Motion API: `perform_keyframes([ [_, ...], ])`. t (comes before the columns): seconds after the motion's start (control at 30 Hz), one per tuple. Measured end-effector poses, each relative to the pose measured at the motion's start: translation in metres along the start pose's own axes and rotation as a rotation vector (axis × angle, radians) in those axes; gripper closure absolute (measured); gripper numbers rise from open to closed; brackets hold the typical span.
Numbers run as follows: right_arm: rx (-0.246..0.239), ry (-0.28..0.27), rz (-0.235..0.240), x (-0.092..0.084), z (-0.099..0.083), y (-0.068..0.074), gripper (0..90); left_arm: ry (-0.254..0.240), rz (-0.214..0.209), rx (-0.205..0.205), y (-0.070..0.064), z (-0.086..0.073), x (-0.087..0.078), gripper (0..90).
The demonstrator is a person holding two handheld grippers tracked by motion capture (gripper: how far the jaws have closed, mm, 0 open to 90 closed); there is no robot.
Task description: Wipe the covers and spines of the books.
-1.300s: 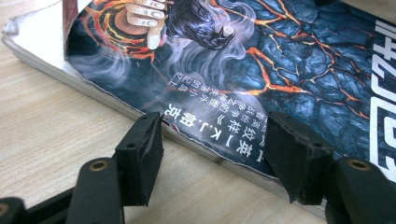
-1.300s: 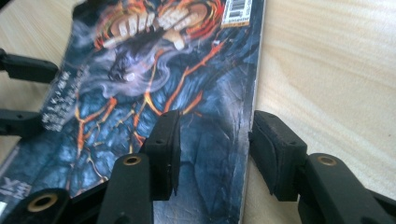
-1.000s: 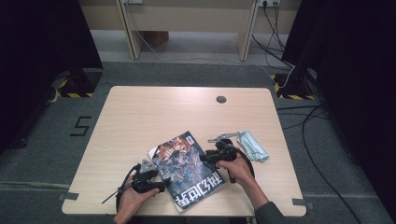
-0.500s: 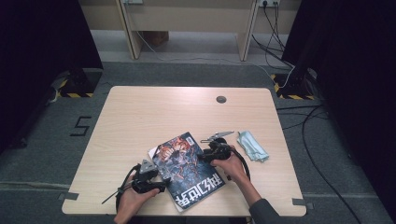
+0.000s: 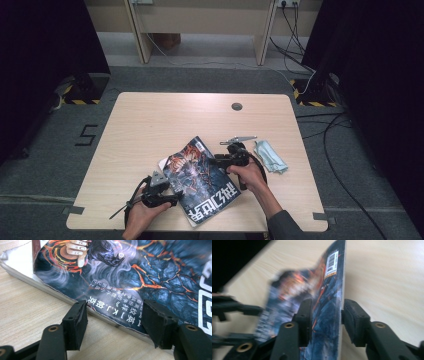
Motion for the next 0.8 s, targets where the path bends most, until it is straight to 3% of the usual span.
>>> perform_keyframes([
  [0.13,-0.096,0.035,-0.056,-0.001,0.003,0.007,63.6,-0.004,0.0,0.002,0.0,-0.001,0.0,37.4],
  [0.2,-0.07,0.03,-0.033,-0.001,0.002,0.007,64.1,-0.003,0.0,0.002,0.0,-0.001,0.0,37.4],
  [0.27,-0.03,0.011,0.021,-0.004,0.004,0.011,65.2,-0.002,0.002,0.001,0.0,-0.001,-0.001,37.4],
  [0.33,-0.038,0.019,0.034,-0.004,0.003,0.014,65.3,-0.003,0.003,0.0,0.0,-0.001,-0.001,37.3],
  [0.43,-0.077,0.028,0.016,-0.004,0.004,0.018,65.3,-0.005,0.003,-0.003,0.0,-0.001,-0.001,37.3],
  [0.67,-0.063,0.062,0.031,-0.005,0.0,0.023,64.3,-0.006,0.0,-0.003,0.0,-0.002,-0.001,37.7],
  [0.77,-0.075,0.139,0.085,0.005,-0.013,0.032,66.6,-0.007,-0.006,-0.003,-0.001,-0.002,-0.001,38.8],
  [0.8,-0.109,0.155,0.059,0.01,-0.017,0.032,67.3,-0.007,-0.007,-0.003,-0.001,-0.002,-0.001,38.9],
])
Point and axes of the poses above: each handheld gripper's, and its own axes: x roughly forward along the jaws, z roughly out of its top, y roughly to its left, the point moved 9 cm from there along x, roughly forward along the jaws, and after that the axes turned 3 degrees about -z, right-handed, at the moved point
